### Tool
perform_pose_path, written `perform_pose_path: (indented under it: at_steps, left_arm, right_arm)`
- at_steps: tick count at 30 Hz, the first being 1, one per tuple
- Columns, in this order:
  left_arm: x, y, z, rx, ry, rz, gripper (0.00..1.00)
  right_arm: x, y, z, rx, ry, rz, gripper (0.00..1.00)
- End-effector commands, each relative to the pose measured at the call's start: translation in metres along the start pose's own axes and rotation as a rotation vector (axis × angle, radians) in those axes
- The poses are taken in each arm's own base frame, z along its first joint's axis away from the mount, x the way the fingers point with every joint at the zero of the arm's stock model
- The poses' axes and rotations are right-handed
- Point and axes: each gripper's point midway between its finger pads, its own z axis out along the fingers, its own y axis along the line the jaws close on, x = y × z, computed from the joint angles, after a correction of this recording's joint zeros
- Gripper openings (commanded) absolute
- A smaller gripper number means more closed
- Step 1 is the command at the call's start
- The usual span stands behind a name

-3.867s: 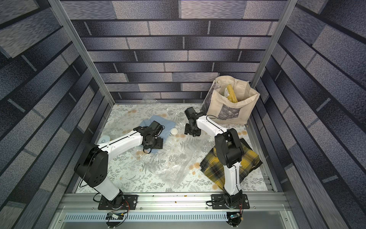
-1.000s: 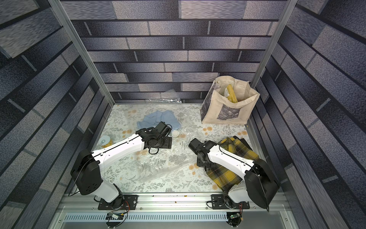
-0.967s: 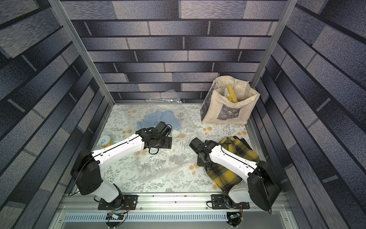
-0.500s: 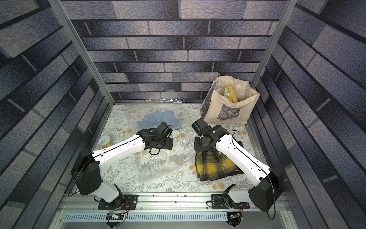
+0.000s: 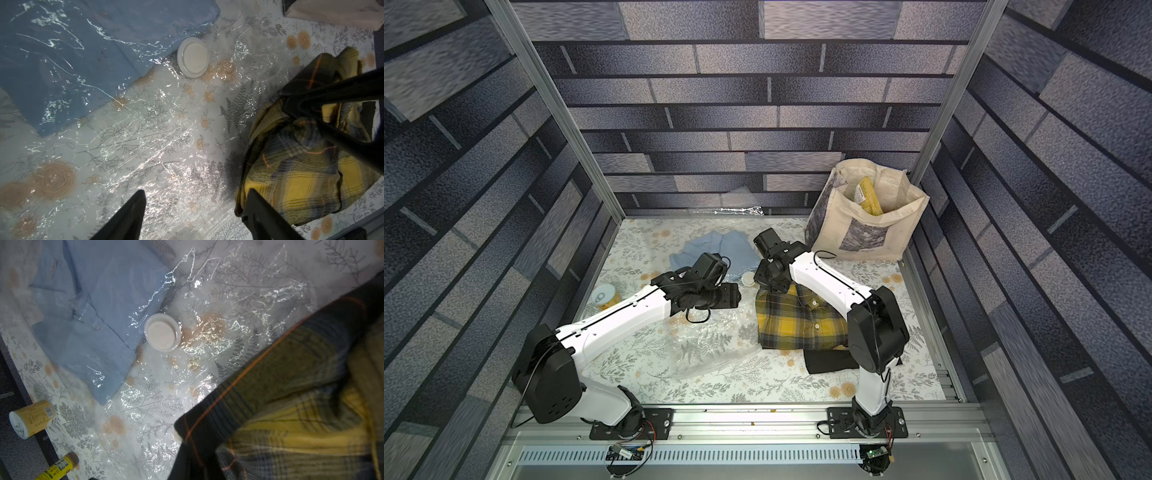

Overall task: Place the folded shirt into the vacuum bag
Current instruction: Move the shirt at the center of the board, then pick up the shirt from the center of the board.

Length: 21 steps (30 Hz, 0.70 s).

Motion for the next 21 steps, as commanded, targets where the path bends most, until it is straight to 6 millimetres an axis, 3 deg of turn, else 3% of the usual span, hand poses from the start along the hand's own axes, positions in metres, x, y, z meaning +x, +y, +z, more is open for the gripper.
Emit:
perform_pose_path:
  at_steps: [1, 3, 6, 8, 11, 13, 16, 21]
  left_arm:
    - [-0.003, -0.006, -0.007, 0.119, -0.001, -0.077, 0.78]
    - [-0.003, -0.001, -0.01, 0.098, 0.005, -0.074, 0.78]
    - [-0.004, 0.005, -0.018, 0.053, 0.0, -0.056, 0.79]
    - [-0.005, 0.008, -0.024, 0.002, -0.006, -0.026, 0.78]
    - [-0.002, -0.007, -0.027, -0.059, -0.003, 0.082, 0.78]
    - [0.004, -0.039, -0.021, -0.028, 0.004, 0.162, 0.79]
    - [0.015, -0.097, -0.002, 0.062, 0.034, 0.232, 0.79]
    - [0.02, -0.184, 0.032, 0.171, 0.077, 0.315, 0.77]
  right_arm:
    - [-0.014, 0.031, 0.005, -0.105, -0.008, -0.007, 0.25]
    - [-0.008, 0.04, 0.006, -0.157, 0.051, -0.064, 0.42]
    - [-0.003, 0.041, -0.027, -0.2, 0.067, -0.203, 0.58]
    - [-0.002, 0.017, -0.054, -0.181, 0.038, -0.24, 0.64]
    - [0.003, -0.056, -0.075, -0.099, 0.022, -0.174, 0.66]
    - [0.011, -0.108, -0.082, -0.048, 0.011, -0.087, 0.68]
    - [0.026, -0.169, -0.086, 0.015, 0.002, 0.041, 0.69]
    - [0.024, -0.246, -0.092, 0.135, -0.094, 0.264, 0.73]
